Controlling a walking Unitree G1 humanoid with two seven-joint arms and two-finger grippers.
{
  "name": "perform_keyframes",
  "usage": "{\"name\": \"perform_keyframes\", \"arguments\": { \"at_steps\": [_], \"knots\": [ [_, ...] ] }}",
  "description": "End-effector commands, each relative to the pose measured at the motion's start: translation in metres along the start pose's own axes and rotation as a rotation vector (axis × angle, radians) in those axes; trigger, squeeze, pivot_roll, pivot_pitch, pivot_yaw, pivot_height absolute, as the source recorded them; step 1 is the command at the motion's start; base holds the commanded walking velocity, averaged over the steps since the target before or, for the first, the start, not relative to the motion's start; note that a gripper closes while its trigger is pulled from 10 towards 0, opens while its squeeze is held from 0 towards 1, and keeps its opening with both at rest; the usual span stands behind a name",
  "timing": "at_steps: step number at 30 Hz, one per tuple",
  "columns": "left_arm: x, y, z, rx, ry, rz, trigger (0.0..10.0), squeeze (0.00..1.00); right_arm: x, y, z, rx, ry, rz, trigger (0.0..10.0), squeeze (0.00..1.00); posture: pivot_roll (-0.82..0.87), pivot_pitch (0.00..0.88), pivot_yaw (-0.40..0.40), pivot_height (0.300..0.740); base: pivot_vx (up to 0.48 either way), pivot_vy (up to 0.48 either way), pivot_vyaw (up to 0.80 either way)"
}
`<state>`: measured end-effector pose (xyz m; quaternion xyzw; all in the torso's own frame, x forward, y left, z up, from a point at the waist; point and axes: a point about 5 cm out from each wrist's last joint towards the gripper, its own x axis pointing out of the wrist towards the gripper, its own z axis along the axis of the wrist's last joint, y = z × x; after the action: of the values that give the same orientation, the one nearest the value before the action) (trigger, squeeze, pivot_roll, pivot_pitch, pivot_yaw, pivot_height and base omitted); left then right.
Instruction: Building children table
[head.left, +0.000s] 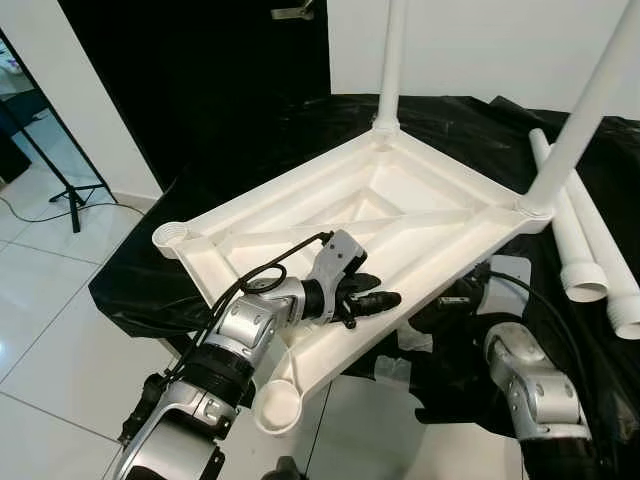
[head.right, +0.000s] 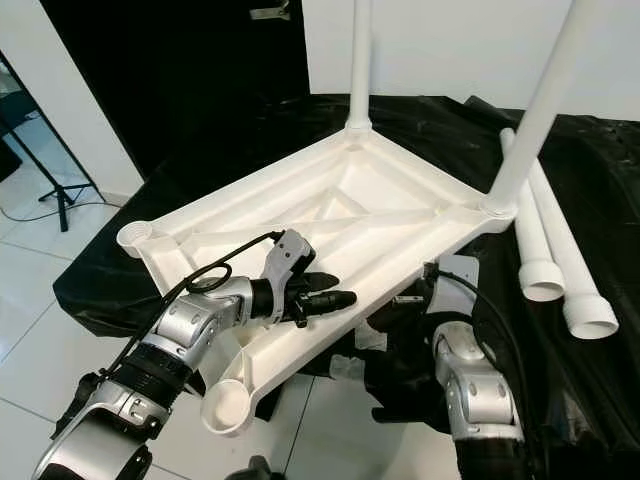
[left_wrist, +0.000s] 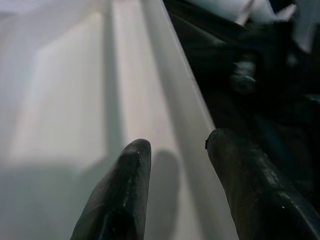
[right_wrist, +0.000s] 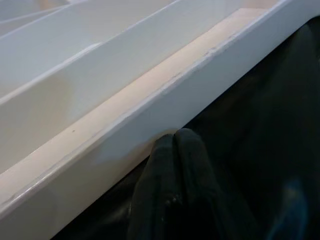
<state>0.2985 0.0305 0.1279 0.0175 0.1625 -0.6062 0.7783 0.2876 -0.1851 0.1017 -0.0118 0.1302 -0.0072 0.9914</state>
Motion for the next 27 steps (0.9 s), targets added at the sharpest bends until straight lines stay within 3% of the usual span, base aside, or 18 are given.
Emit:
{"name": "perform_keyframes", "arguments": {
  "at_steps": [1, 12, 27],
  "knots": [
    [0.009, -0.009, -0.013, -0.028, 0.053, -0.074, 10.0, 0.00, 0.012, -0.001, -0.003, -0.003, 0.015, 0.024, 10.0, 0.00, 0.11, 0.000, 0.039, 0.740, 0.000, 0.000, 0.00],
    [0.021, -0.023, -0.009, -0.036, -0.034, -0.088, 10.0, 0.00, 0.042, 0.004, 0.031, -0.023, -0.073, 0.114, 10.0, 0.00, 0.15, 0.000, 0.028, 0.740, 0.000, 0.000, 0.00],
    [0.044, -0.033, 0.003, -0.040, -0.089, -0.103, 10.0, 0.00, 0.047, 0.000, 0.027, -0.023, -0.126, 0.143, 10.0, 0.00, 0.13, 0.000, 0.044, 0.740, 0.000, 0.000, 0.00]
  ]
}}
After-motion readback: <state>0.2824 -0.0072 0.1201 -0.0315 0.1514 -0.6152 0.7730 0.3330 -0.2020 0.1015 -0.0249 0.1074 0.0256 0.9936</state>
